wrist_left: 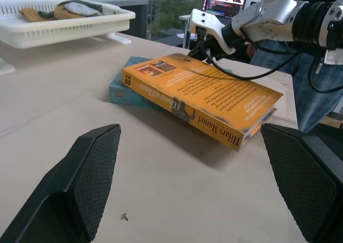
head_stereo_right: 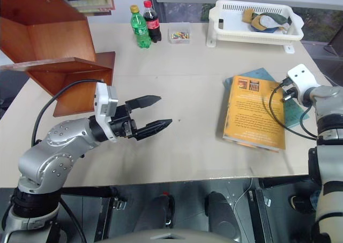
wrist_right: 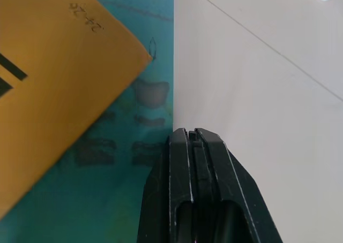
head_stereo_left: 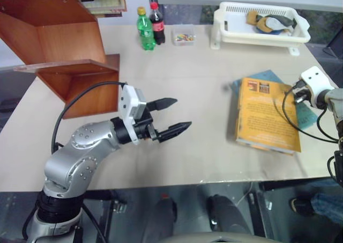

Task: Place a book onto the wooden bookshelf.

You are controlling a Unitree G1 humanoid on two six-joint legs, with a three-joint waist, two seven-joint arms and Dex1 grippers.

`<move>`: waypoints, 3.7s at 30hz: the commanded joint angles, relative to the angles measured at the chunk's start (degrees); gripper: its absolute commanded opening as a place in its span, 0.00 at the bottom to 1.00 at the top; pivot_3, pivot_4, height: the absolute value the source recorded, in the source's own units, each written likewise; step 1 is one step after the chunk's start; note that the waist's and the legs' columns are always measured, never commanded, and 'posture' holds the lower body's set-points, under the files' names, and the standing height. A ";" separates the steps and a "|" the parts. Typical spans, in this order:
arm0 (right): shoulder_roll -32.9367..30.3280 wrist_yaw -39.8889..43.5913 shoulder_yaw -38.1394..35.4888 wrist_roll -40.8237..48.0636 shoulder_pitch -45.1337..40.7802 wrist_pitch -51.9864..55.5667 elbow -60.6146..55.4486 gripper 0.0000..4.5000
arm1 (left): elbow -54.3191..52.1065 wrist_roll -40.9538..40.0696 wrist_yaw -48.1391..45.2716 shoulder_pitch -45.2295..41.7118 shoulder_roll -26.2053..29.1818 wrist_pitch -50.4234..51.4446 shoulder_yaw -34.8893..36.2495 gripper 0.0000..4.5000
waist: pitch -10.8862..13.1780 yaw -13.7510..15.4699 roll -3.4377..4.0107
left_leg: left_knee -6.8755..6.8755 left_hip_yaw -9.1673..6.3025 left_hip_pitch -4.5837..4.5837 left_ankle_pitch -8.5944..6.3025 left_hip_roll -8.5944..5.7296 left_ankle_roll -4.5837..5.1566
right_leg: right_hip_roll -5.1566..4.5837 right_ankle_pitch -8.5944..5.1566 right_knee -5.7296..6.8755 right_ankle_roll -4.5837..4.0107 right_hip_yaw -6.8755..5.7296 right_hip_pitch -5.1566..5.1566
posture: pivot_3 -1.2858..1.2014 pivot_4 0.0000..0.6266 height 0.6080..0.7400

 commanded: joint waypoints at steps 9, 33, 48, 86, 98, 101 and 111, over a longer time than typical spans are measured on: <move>1.76 2.88 -3.33 2.31 3.18 5.35 -2.76 0.02 | -0.72 0.53 -2.11 0.64 0.11 -1.10 -1.58 1.00 | -0.01 0.01 -0.01 | 0.00 0.02 0.04 0.00 0.02 0.00 | 0.02 0.00 0.01 0.00 0.01 0.03 | 0.52 0.24 1.00; 7.36 3.27 -5.89 7.58 15.68 24.57 -31.53 0.02 | -1.91 -6.72 6.19 2.42 -2.20 8.48 1.91 1.00 | -0.23 -0.11 -0.34 | 0.00 0.08 0.64 -0.01 0.22 0.00 | 0.25 -0.01 0.05 -0.02 0.09 0.51 | 0.52 0.24 1.00; 10.76 1.90 -6.52 10.20 21.30 32.84 -45.30 0.02 | 1.27 -8.80 11.91 2.11 -3.57 11.96 4.49 1.00 | -0.35 -0.04 -0.53 | -0.01 0.09 0.69 -0.01 0.33 0.00 | 0.36 -0.02 0.04 -0.03 0.10 0.53 | 0.52 0.24 1.00; 6.77 6.18 -53.36 60.19 83.84 25.66 -121.79 0.99 | 50.47 -21.42 14.15 -28.23 -16.66 44.74 -1.73 1.00 | -0.14 1.67 -0.24 | 0.04 -0.25 -0.02 -0.01 0.03 0.00 | 0.10 -0.16 -0.10 0.26 -0.24 0.12 | 0.52 0.24 1.00; 5.00 1.43 -54.32 60.73 100.95 9.85 -122.64 0.99 | 57.47 -11.10 4.85 -32.39 -22.91 42.39 -5.13 1.00 | -0.12 1.91 -0.26 | 0.03 -0.36 -0.18 -0.01 -0.13 0.00 | -0.06 -0.19 -0.22 0.27 -0.34 0.12 | 0.52 0.24 1.00; 4.44 0.81 -54.26 60.84 104.34 6.46 -122.64 0.99 | 58.40 -9.32 2.95 -32.92 -24.33 42.19 -5.61 1.00 | -0.12 1.81 -0.27 | 0.02 -0.36 -0.19 -0.01 -0.12 0.00 | -0.05 -0.19 -0.22 0.28 -0.34 0.11 | 0.52 0.24 1.00; 2.81 -1.05 -54.04 59.71 113.64 -2.02 -122.64 0.99 | 61.36 -4.41 -0.62 -33.92 -27.74 41.15 -5.24 1.00 | -0.11 1.90 -0.29 | 0.02 -0.38 -0.21 -0.01 -0.12 0.00 | -0.06 -0.21 -0.26 0.29 -0.35 0.11 | 0.52 0.24 1.00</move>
